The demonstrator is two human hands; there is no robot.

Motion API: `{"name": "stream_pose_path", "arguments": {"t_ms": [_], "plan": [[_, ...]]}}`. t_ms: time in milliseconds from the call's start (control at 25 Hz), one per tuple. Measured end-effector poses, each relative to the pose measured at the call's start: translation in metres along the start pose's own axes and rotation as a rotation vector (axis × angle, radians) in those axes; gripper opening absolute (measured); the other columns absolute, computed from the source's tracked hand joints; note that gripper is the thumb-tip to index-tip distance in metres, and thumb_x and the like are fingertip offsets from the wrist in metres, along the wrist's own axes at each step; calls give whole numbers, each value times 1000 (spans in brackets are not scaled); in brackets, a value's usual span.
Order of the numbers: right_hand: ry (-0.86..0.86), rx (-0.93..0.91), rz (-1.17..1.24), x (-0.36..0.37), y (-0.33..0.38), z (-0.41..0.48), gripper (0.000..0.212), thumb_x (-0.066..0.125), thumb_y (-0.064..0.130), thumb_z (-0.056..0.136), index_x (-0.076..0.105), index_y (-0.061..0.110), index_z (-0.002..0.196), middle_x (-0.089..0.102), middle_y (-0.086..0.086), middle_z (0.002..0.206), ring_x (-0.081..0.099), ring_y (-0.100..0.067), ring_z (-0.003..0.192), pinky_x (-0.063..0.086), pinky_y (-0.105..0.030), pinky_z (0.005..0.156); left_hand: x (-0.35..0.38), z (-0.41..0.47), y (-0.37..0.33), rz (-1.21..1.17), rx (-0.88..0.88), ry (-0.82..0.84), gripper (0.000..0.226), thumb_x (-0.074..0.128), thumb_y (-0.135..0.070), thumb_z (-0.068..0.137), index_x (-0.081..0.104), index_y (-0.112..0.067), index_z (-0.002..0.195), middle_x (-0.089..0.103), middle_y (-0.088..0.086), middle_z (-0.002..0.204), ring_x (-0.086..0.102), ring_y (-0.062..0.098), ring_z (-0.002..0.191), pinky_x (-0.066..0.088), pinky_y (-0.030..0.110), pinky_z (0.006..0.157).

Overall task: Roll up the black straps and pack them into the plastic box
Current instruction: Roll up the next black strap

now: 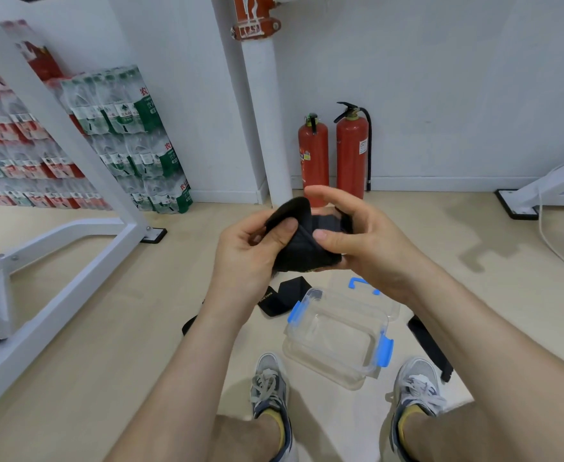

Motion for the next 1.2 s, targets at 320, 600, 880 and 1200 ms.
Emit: {"name": "stream_pose_path", "arguments": {"t_ms": [320,600,880,1200], "plan": [[-46,-65,-234,4,12,-6,59,64,-14,83,43,24,123,67,0,114,70,-20,95,60,-35,78,1,-2,21,-214,-139,-96,20,75,-23,73,77,-11,88,75,16,92,70,30,86,58,47,84],[-49,-146,-390,18,20,-10,69,67,-15,75,38,29,120,59,4,118,67,-24,94,61,-47,78,1,-2,31,-175,-165,-162,4,63,-23,88,62,-26,87,68,21,101,67,34,87,54,60,82],[-33,286,114,13,-30,-5,44,73,33,78,70,11,116,68,-21,118,68,-33,108,56,-56,89,7,-11,3,212,210,-98,26,67,-23,83,52,-39,97,64,-5,100,64,14,94,55,34,83],[-189,156,28,-2,-18,-2,18,66,6,90,75,9,106,74,-17,102,73,-26,89,59,-35,72,18,-7,32,326,63,106,21,46,-52,82,49,-53,102,63,-10,105,63,19,97,56,52,82]]}}
Point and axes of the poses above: each hand's wrist, its own z-axis towards the middle knuckle, its own x-axis out of the palm, y = z × x, the point moved 8 cm from there along z, towards the middle knuckle
